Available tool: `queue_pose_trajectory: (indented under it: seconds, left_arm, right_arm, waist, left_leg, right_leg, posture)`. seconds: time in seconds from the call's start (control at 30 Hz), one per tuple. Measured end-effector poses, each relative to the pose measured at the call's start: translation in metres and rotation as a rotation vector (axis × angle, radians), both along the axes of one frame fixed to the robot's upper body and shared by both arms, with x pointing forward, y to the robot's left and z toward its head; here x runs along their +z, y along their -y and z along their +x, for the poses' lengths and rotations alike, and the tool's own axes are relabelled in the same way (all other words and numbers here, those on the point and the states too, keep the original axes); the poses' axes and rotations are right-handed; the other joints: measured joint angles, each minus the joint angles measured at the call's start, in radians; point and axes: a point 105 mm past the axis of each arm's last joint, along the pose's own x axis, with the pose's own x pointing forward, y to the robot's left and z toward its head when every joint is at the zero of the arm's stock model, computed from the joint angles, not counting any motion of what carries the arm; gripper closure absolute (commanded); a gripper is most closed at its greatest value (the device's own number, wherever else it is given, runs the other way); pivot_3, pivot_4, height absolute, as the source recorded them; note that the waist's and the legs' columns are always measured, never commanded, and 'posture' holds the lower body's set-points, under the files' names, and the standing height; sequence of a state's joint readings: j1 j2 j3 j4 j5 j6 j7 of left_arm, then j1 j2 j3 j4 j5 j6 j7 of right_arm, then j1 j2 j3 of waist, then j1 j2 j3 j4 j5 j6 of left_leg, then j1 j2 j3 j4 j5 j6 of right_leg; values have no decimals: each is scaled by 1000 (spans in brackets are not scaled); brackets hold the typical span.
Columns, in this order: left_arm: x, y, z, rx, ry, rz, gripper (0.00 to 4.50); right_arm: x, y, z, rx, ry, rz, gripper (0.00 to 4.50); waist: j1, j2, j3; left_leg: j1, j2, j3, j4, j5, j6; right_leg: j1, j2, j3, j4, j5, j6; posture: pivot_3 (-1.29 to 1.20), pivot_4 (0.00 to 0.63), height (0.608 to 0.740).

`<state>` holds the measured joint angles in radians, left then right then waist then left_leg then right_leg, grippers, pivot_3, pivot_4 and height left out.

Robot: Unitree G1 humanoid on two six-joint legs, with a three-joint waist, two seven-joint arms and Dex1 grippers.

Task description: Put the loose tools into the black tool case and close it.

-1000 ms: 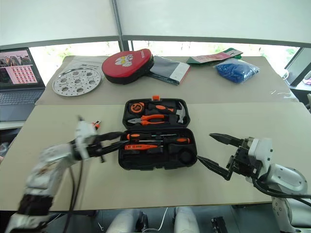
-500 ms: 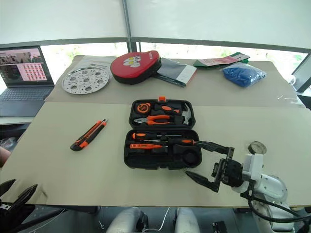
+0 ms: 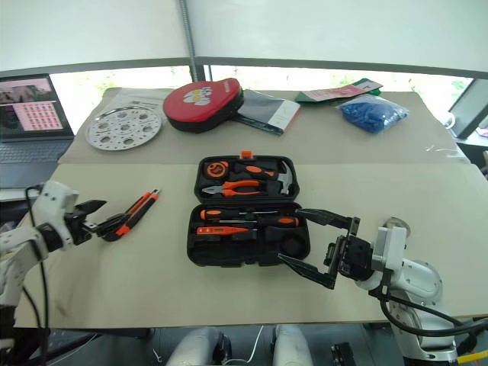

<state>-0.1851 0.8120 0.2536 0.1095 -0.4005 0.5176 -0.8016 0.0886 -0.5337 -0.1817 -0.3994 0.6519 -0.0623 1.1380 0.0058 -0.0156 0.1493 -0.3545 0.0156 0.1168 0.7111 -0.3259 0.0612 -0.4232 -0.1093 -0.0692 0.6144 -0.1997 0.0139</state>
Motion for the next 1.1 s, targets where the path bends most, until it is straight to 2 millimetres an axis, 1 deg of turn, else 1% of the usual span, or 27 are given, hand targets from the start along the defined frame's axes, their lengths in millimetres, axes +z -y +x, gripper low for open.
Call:
queue_pose_trajectory:
  seconds: [0.07, 0.17, 0.33, 0.37, 0.4, 0.47, 0.53, 0.6, 0.67, 0.7, 0.77, 0.83, 0.9, 0.97, 1.0, 1.03, 1.1]
  left_arm:
    - [-14, 3, 4, -10, -54, 6, 37]
    - [-16, 4, 11, -10, -62, 32, 764]
    - [-18, 1, 12, -8, -41, 69, 2714]
    - [-18, 2, 10, -29, -20, 66, 2845]
    - [-18, 3, 9, -46, -7, 62, 2844]
    - [-16, 14, 5, -130, 31, 29, 2844]
    - [-8, 28, 2, -236, 77, -4, 2844]
    - [7, 45, -1, -358, 116, 1, 2844]
    - [33, 82, -11, -603, 153, 70, 2844]
    - [43, 98, -15, -689, 173, 95, 2844]
    - [50, 134, -22, -848, 168, 142, 2844]
    - [47, 159, -31, -953, 127, 168, 2844]
    - [37, 192, -35, -1035, 56, 194, 2844]
    - [25, 217, -44, -1109, 5, 229, 2844]
    - [17, 225, -47, -1128, -20, 244, 2844]
    - [12, 229, -47, -1122, -38, 256, 2844]
    - [4, 232, -43, -1087, -55, 284, 2844]
  right_arm:
    - [0, 0, 0, -2, -6, 2, 0]
    - [1, -1, 2, -5, -2, 5, 0]
    - [0, 0, 2, -22, -10, 10, 0]
    - [-1, 1, 1, -26, -14, 10, 0]
    - [-1, 2, 1, -29, -15, 8, 0]
    - [-1, 6, 1, -44, -17, -4, 0]
    - [0, 11, 0, -63, -12, -24, 0]
    - [3, 18, 0, -84, -6, -40, 0]
    - [7, 30, -3, -110, -10, -67, 0]
    - [7, 34, -4, -119, -17, -86, 0]
    - [5, 43, -9, -124, -55, -121, 0]
    - [4, 50, -13, -128, -74, -144, 0]
    - [-1, 59, -17, -131, -116, -185, 0]
    - [-3, 63, -20, -131, -127, -197, 0]
    - [-4, 63, -20, -127, -129, -198, 0]
    - [-4, 63, -21, -124, -130, -199, 0]
    - [-5, 63, -21, -123, -130, -194, 0]
  waist:
    - [-15, 0, 0]
    - [-15, 0, 0]
    - [-14, 1, 0]
    - [-14, 1, 0]
    - [-14, 1, 0]
    - [-12, 1, 0]
    - [-4, -1, 1]
    - [4, -1, 2]
    - [16, -1, 2]
    - [18, 0, 2]
    - [23, 1, 2]
    - [20, 1, 2]
    - [20, 1, 2]
    - [17, 1, 2]
    - [10, 1, 2]
    - [6, 1, 2]
    - [4, 0, 2]
  left_leg:
    - [0, 1, 1, 0, 0, -1]
    - [0, 1, 0, -1, 0, -1]
    - [1, 1, 0, 0, 0, -1]
    - [1, 1, 0, 0, 0, -1]
    - [1, 1, 0, 0, 0, -1]
    - [0, 1, 0, 0, 0, -1]
    - [-1, 1, 0, 0, 0, -1]
    - [-2, 1, -1, 0, -1, 0]
    - [-3, 0, -1, 1, -1, 1]
    - [-3, -1, -1, 1, -2, 1]
    - [-2, -1, -1, 1, -2, 2]
    - [-2, -1, 0, 1, -2, 3]
    - [-2, -1, 0, 2, -2, 3]
    - [-2, -1, 0, 2, -2, 3]
    - [-2, -1, 0, 2, -2, 3]
    - [-2, 0, 0, 2, -2, 3]
    - [-2, 0, 0, 2, -1, 3]
  right_leg:
    - [-1, 2, 0, 0, -1, -1]
    - [-1, 2, 0, 0, -2, -1]
    - [0, -1, 1, 0, -2, -1]
    - [-1, -1, 1, 0, -2, -1]
    - [-1, -2, 1, 0, -2, -1]
    - [-1, -3, 1, 0, -2, -1]
    - [-2, -4, 0, 0, -1, -1]
    - [-2, -4, -1, 0, -1, -1]
    - [-1, -5, -2, -2, -1, -1]
    - [-1, -5, -1, -2, -1, -1]
    - [1, -4, 0, -2, -1, 0]
    - [1, -2, 1, -2, -1, 0]
    - [2, 0, 2, -3, -1, 1]
    - [2, 2, 3, -3, -1, 1]
    - [1, 3, 5, -2, -1, 1]
    - [1, 3, 5, -2, -1, 1]
    - [1, 4, 5, -2, -1, 1]
  posture:
    - [0, 150, 740]
    - [0, 150, 740]
    - [0, 150, 740]
    - [0, 150, 740]
    - [0, 150, 740]
    - [0, 150, 740]
    - [0, 150, 740]
    - [0, 150, 740]
    - [0, 150, 740]
    - [0, 150, 740]
    - [0, 150, 740]
    - [0, 150, 740]
    - [0, 150, 740]
    - [0, 150, 740]
    - [0, 150, 740]
    - [0, 150, 740]
    - [0, 150, 740]
